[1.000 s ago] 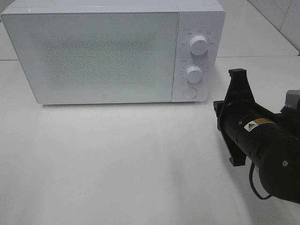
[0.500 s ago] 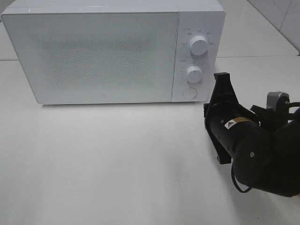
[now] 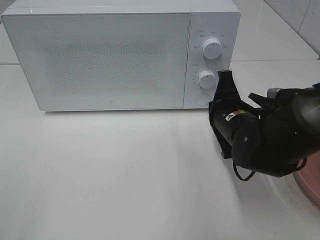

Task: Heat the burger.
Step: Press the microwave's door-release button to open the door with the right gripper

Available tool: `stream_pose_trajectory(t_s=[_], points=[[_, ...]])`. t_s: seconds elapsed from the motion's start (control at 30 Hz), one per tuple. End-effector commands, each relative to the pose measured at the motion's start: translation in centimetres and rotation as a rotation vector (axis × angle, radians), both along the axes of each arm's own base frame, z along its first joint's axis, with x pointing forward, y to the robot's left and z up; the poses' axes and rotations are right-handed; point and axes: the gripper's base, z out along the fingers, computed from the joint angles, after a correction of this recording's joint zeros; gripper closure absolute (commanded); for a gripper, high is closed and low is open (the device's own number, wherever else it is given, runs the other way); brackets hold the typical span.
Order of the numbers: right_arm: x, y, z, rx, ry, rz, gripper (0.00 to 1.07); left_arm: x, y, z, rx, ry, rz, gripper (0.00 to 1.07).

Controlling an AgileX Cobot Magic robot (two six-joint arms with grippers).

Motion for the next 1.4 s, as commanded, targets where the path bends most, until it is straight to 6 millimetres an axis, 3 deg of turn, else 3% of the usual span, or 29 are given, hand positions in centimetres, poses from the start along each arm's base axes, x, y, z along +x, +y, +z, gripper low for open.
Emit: stream_pose_trajectory(t_s=[0.03, 0.47, 0.67, 1.4], points=[[1.2, 0.2, -0.6, 0.005, 0.01, 0.003, 1.07, -0.3, -0.1, 0.0, -0.008, -0.024, -0.004, 0.07], [3.1, 1.5, -2.1, 0.012, 0.018, 0.0, 1.07, -0.3, -0.1, 0.0, -0.008, -0.024, -0.004, 0.07], [4.4, 1.1, -2.4, 0.017, 0.007, -0.026, 1.07, -0.3, -0.1, 0.0, -0.008, -0.024, -0.004, 0.07], [5.9, 1.8, -2.2, 0.003, -0.05, -0.014, 1.07, -0.3, -0.1, 0.0, -0.008, -0.024, -0.004, 0.07]])
